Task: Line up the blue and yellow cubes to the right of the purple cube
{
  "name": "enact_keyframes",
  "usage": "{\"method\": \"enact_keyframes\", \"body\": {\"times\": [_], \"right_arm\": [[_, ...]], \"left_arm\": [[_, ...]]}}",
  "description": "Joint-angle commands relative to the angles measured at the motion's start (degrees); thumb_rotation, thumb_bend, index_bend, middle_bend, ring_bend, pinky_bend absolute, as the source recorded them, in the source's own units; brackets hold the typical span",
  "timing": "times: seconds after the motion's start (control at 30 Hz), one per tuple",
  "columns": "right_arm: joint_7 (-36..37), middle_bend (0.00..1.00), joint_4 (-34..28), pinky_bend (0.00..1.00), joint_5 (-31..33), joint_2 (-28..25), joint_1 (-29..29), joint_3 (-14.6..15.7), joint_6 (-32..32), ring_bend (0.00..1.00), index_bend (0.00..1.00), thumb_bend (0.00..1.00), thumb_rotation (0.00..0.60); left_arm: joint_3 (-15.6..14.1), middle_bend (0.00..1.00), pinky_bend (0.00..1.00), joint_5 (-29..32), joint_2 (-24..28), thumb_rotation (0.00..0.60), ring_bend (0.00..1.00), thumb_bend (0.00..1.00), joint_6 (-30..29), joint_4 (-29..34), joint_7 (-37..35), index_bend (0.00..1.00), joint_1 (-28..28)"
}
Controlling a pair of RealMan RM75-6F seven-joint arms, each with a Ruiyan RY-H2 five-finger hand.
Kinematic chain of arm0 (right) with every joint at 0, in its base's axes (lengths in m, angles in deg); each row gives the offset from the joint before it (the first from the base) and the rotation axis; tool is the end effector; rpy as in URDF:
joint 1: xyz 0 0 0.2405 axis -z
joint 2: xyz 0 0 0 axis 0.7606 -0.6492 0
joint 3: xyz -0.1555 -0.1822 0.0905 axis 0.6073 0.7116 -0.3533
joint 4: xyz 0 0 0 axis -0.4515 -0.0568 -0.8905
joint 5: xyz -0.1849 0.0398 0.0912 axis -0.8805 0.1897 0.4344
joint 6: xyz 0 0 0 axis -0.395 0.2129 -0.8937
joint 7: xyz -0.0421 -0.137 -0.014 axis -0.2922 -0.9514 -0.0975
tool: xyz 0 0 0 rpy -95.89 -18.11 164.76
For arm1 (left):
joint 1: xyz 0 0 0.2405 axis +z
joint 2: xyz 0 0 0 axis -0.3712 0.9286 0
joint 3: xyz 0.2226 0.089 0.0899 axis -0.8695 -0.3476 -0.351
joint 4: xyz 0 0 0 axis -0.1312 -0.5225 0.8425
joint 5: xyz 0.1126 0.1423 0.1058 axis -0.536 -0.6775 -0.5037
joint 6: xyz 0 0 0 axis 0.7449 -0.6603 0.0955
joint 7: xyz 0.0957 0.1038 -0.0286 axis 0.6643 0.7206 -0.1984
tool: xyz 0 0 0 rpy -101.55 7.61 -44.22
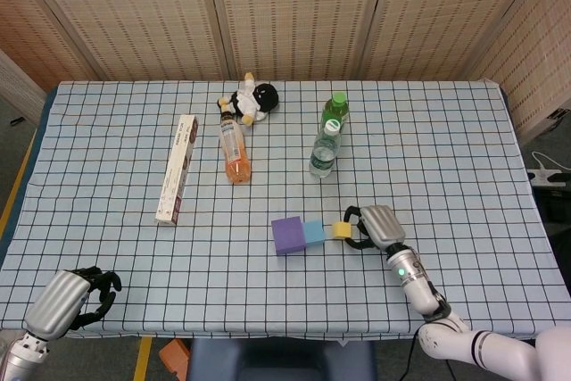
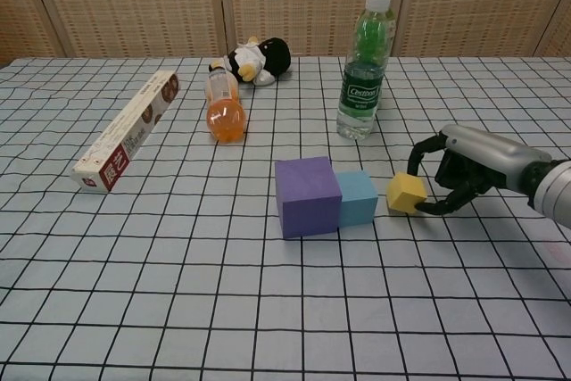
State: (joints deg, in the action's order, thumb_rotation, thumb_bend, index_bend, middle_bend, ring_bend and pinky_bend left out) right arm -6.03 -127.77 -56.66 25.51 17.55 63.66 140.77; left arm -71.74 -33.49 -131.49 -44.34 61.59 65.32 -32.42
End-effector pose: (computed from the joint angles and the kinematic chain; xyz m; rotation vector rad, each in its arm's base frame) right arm -0.2280 -0.3169 -0.0422 1.7089 -1.2793 0.9490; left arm -0.2795 0.1633 0.1352 -1.7768 -0.9606 -1.0956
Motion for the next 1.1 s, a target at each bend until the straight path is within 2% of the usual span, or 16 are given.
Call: {"method": "enact_keyframes", "body": {"times": [0.03,0.83,1.1], "right_arm": [[0.68,1.00,0.67,1.00,-0.13,0.45,-0.34,0.17,-0.68,0.88,0.55,0.19,0.600],[5.57,1.00,5.66,1.00,-2.15,3.89,-1.85,0.61,-1.70,0.88,0.55,0.19,0.600],[6.59,1.00,6.90,1.00,-3.09,3.92,-1.53,1.13,-0.95,0.88,0.45,0.19,0.600]], "left_arm": [[0.00,0.67,0.68,0.00,0.00,0.600,0.54,0.50,-0.02,-0.01,-0.01,0.53,0.01],[0.06,0.67,0.68,-0.14,0.03,0.600,0.54,0.50,-0.37,-0.13,-0.09,0.53,0.11],[0.04,0.67,0.68,-0.18,0.04,0.600,0.54,0.50,-0.37,-0.12,-0.10,0.53,0.11]]}}
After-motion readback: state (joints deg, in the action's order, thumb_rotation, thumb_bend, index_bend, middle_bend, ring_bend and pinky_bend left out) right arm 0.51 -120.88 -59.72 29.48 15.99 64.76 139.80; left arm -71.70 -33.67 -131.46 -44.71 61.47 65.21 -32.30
